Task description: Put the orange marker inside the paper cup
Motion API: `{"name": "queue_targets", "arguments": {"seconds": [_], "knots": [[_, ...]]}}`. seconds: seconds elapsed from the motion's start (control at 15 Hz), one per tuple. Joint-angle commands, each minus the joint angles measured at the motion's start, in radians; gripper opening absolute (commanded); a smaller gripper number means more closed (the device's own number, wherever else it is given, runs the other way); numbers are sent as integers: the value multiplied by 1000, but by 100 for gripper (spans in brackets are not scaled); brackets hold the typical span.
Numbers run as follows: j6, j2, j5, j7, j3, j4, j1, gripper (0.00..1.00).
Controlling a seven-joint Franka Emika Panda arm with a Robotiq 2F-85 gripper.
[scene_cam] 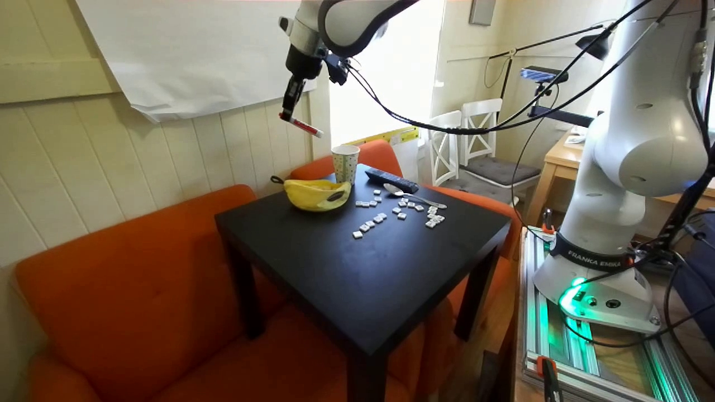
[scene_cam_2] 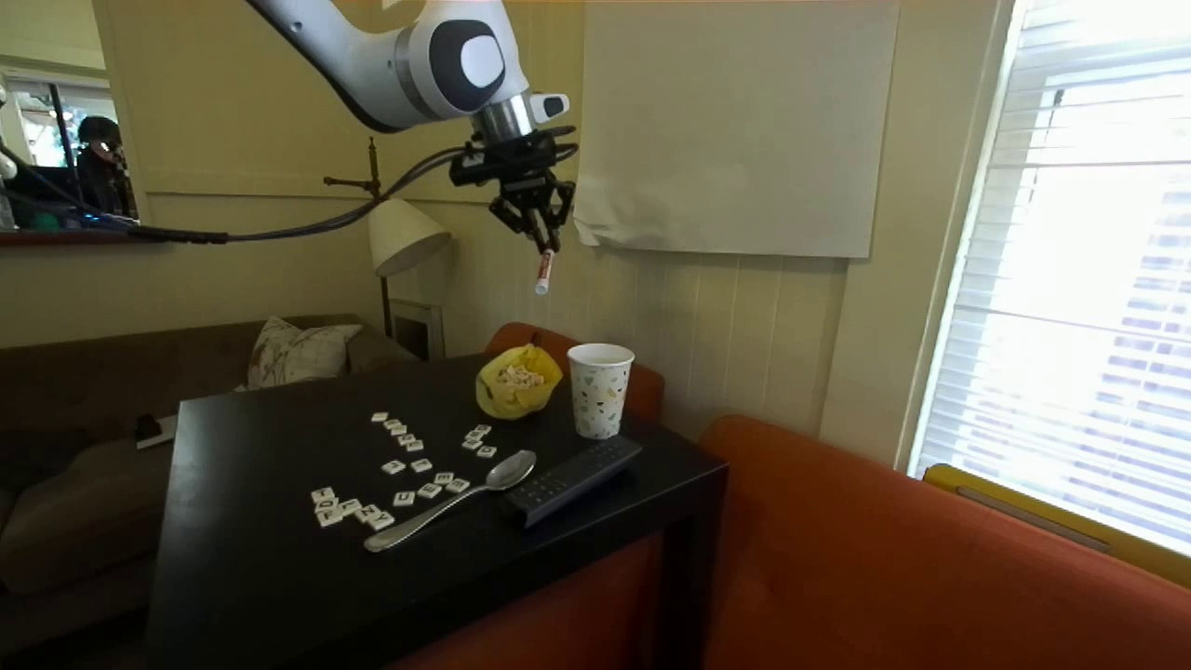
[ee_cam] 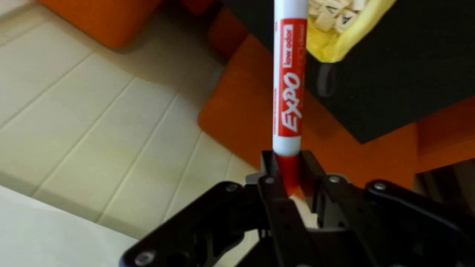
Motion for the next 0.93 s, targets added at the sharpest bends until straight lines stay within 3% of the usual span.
{"name": "queue_targets", "arguments": {"seconds": [0.0,0.2,0.27,0.4,0.6,0.87], "knots": [[14,6,-44,44,-5,2,-8,19],[31,15,-70,78,-12,2,-6,19],[31,15,-70,80,-12,2,-5,5],[37,-5,45,5,-10,-22,-48,5],[65,-23,170,-9,-34,-53,-106,5],[184,-33,386,-59,-44,-115,-185,5]]}}
